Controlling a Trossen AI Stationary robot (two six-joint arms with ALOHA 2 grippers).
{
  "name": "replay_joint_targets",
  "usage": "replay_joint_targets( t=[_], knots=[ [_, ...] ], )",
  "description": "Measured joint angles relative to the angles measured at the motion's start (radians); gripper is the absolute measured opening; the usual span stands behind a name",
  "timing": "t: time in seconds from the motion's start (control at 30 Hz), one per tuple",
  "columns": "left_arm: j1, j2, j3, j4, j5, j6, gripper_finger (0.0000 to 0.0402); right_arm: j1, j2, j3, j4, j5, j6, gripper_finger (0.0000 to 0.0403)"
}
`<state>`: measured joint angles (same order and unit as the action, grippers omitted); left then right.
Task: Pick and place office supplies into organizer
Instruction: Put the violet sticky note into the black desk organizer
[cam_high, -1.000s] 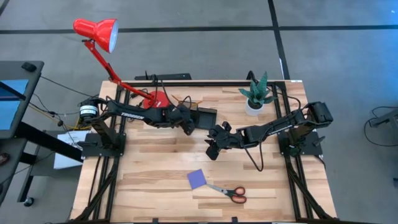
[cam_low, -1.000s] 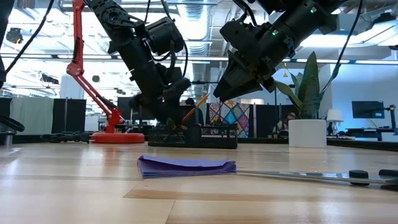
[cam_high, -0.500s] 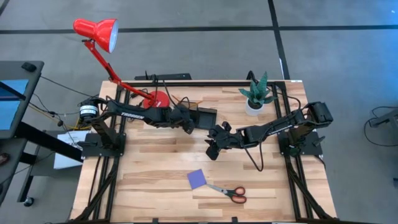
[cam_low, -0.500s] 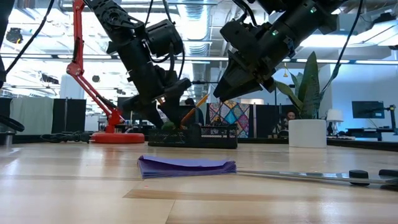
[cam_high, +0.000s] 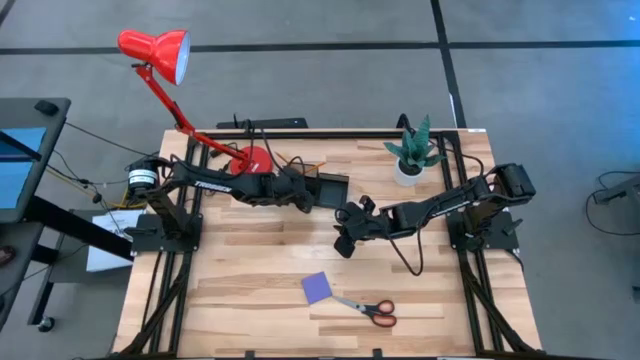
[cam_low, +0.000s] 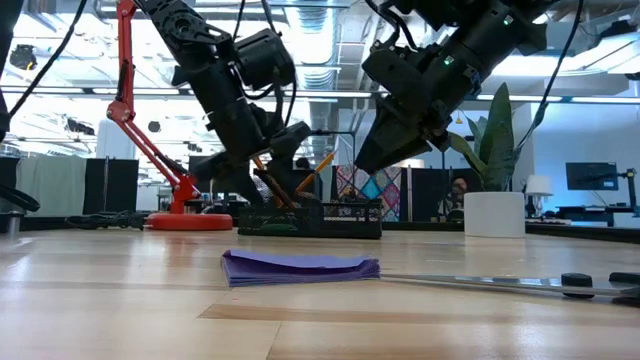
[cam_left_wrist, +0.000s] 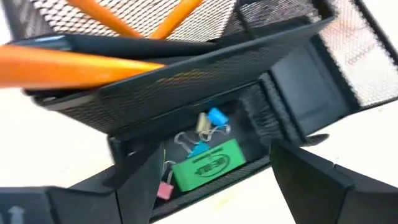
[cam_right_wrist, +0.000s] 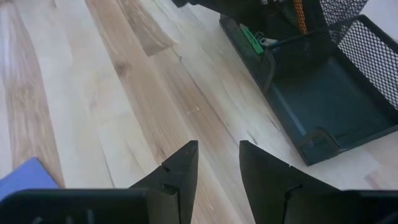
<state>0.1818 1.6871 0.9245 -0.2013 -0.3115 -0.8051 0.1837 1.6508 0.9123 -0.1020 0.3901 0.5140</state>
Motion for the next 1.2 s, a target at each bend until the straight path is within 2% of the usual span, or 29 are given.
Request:
replay_joint_targets(
  t=[0.07, 0.17, 0.27, 0.43, 0.57, 0.63, 0.8, 0.9, 1.0, 1.2],
  knots=[
    [0.0, 0.0, 0.0, 0.024, 0.021, 0.01, 0.0282, 0.0, 0.0, 0.0, 0.001, 0.0, 0.0, 0.0113],
    [0.009, -0.004, 0.007, 0.033, 0.092, 0.113, 0.0282, 0.005, 0.0, 0.0, 0.008, 0.001, -0.037, 0.0113],
    [0.004, -0.016, 0.04, 0.016, 0.107, 0.155, 0.0281, 0.017, 0.0, 0.0, 0.014, -0.004, -0.071, 0.0113],
    [-0.055, -0.095, 0.118, -0.102, -0.017, 0.274, 0.0281, 0.066, 0.0, 0.0, 0.007, -0.053, -0.07, 0.0113],
    [-0.149, -0.201, 0.142, -0.196, -0.122, 0.289, 0.0281, 0.135, -0.003, 0.0, 0.014, -0.098, -0.048, 0.0113],
    [-0.21, -0.258, 0.135, -0.244, -0.176, 0.269, 0.0281, 0.175, -0.003, 0.0, 0.031, -0.102, -0.05, 0.0113],
    [-0.395, -0.356, 0.098, -0.336, -0.329, 0.104, 0.0281, 0.261, 0.034, 0.002, 0.143, -0.103, -0.135, 0.0113],
    [-0.51, -0.37, 0.068, -0.337, -0.386, 0.025, 0.0281, 0.29, 0.099, 0.0, 0.244, -0.102, -0.112, 0.0113],
    [-0.604, -0.368, 0.043, -0.33, -0.392, -0.038, 0.0281, 0.305, 0.173, 0.001, 0.374, -0.102, -0.111, 0.0113],
    [-0.731, -0.359, 0.038, -0.319, -0.502, -0.116, 0.0281, 0.298, 0.33, 0.029, 0.596, -0.105, -0.114, 0.0113]
  ],
)
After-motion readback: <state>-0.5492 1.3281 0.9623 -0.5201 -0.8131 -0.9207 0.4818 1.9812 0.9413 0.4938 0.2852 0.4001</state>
